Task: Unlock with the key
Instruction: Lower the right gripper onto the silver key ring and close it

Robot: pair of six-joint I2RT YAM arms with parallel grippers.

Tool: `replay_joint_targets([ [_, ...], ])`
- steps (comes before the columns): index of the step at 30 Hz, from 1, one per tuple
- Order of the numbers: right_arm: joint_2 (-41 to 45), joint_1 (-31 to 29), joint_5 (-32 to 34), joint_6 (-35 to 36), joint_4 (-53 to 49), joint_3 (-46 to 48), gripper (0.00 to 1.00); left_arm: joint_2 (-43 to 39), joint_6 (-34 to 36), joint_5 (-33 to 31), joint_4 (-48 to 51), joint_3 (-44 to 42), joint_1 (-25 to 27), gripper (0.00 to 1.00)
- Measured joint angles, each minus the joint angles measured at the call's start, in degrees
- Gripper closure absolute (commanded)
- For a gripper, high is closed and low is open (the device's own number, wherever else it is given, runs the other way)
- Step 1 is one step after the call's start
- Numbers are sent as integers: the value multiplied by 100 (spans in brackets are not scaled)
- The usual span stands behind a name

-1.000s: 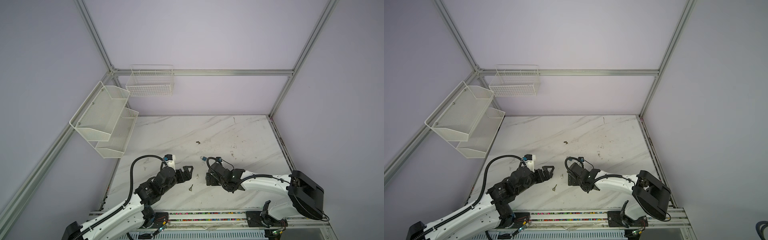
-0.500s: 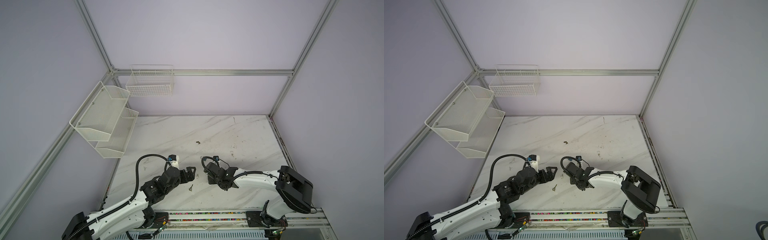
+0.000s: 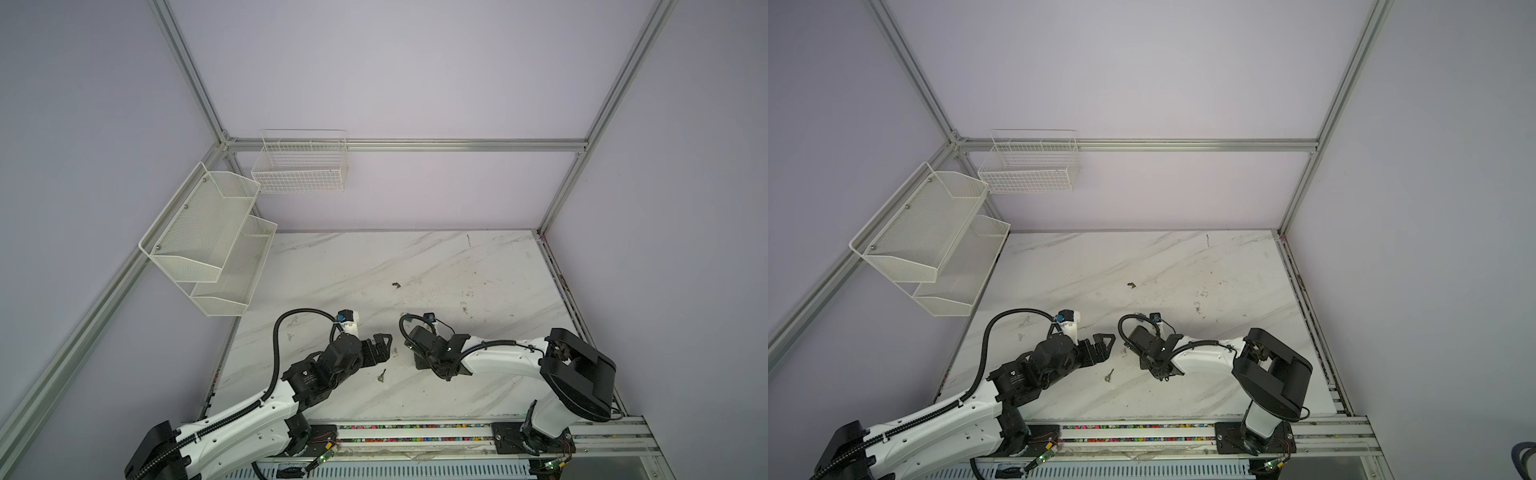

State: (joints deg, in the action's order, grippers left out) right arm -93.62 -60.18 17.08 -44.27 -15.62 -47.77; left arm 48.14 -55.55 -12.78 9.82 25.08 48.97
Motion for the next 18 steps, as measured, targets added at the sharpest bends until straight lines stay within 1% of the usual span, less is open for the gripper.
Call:
replay_joint_targets([
  [2,-24,-2,24,-2,11,-9,78,2,-2,-2,0,0,9,0],
  [5,-33,-7,42,2,9,-13,79,0,-2,-2,-2,0,24,0],
  [7,-33,-11,61,-2,2,-13,81,-7,-2,-4,-2,0,24,0],
  [16,11,-26,116,2,-122,-13,81,-55,-46,-9,-13,0,24,0],
  [18,31,-26,114,13,-173,-13,84,-59,-46,-11,-15,0,24,0],
])
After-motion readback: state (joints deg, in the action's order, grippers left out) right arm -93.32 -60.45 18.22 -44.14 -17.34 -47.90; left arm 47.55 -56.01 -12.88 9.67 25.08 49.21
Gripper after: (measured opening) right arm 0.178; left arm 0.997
